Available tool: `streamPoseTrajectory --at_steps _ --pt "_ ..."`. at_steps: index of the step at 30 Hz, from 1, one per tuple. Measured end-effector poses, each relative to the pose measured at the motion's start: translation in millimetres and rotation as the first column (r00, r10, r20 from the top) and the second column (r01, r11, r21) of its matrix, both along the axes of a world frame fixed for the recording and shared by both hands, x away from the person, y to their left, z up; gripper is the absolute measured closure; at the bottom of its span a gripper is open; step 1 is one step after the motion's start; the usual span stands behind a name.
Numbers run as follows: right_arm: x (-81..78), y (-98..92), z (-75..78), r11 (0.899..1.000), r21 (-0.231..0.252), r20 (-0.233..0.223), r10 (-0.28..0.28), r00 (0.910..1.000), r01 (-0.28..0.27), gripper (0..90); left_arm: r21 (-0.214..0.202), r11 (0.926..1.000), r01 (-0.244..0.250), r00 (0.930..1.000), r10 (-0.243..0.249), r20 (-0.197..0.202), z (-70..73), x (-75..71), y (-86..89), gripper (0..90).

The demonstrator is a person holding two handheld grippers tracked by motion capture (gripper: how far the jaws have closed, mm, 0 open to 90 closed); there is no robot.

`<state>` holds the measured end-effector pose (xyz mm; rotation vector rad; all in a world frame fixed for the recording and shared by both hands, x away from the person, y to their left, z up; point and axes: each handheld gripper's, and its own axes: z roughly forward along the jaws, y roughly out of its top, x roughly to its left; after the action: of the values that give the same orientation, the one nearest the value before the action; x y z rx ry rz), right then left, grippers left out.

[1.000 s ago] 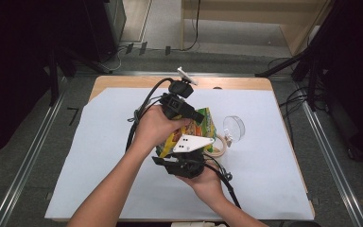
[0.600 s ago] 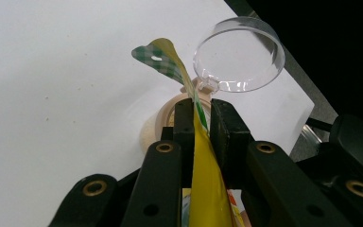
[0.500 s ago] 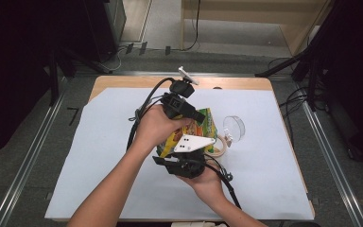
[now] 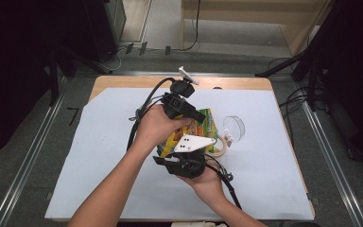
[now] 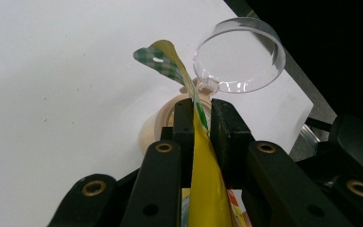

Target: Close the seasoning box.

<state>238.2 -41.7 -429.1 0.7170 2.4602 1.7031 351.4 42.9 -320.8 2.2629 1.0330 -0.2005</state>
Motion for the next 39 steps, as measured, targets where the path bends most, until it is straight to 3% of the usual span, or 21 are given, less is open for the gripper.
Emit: streamPoseTrajectory --at_steps 23,39 --pt "1.6 -2.3 -0.4 1.0 0.02 -0.008 -0.003 1.0 0.003 75.2 0.013 0.9997 0.019 0.9998 -0.019 -0.007 4.3 -0.9 -7.0 82.0" --pt "-0.5 -3.2 4.5 1.0 0.021 -0.006 -0.011 0.9999 0.011 74.9 0.009 0.9999 0.006 0.9999 -0.006 -0.011 4.4 3.5 -6.5 80.9"
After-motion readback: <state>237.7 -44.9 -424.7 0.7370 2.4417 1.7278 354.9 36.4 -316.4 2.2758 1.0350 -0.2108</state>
